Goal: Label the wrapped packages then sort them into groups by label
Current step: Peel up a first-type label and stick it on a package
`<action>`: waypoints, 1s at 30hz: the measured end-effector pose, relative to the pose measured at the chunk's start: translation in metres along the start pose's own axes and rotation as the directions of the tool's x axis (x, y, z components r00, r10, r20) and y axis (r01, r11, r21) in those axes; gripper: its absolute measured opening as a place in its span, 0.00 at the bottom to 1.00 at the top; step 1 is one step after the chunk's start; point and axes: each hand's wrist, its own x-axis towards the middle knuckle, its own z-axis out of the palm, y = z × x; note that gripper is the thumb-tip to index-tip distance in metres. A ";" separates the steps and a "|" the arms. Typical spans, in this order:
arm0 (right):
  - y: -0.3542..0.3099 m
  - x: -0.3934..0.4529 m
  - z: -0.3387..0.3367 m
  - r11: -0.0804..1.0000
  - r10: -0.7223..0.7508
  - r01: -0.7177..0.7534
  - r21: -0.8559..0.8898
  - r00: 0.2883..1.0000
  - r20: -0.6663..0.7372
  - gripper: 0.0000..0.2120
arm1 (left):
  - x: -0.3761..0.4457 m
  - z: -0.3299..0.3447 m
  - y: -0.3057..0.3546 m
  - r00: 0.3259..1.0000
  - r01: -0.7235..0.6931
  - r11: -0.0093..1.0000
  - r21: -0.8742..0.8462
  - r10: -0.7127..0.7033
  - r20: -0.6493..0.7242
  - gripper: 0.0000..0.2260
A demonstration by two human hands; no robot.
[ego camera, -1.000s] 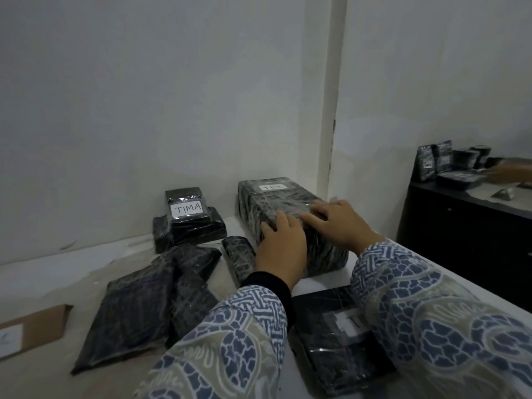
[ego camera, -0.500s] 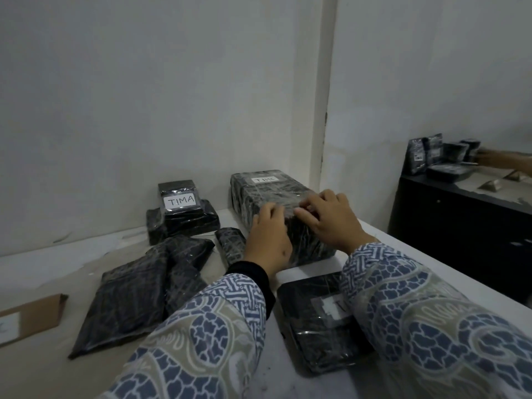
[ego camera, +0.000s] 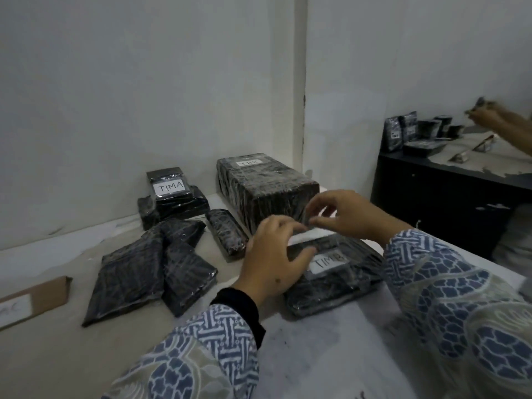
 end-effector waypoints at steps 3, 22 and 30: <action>-0.014 -0.034 -0.013 0.991 0.080 -0.052 -0.121 0.970 0.231 0.11 | -0.027 0.002 0.008 0.984 -0.169 0.975 0.146 0.158 0.086 0.22; 0.000 -0.131 0.044 0.993 0.017 -0.040 -0.110 0.981 -0.195 0.28 | -0.069 0.038 0.037 0.978 -0.143 0.844 0.516 0.200 -0.057 0.17; 0.076 -0.166 0.011 0.805 0.520 -0.572 -0.155 0.808 -0.278 0.19 | -0.040 0.071 0.092 0.908 -0.380 0.904 0.196 0.325 0.264 0.15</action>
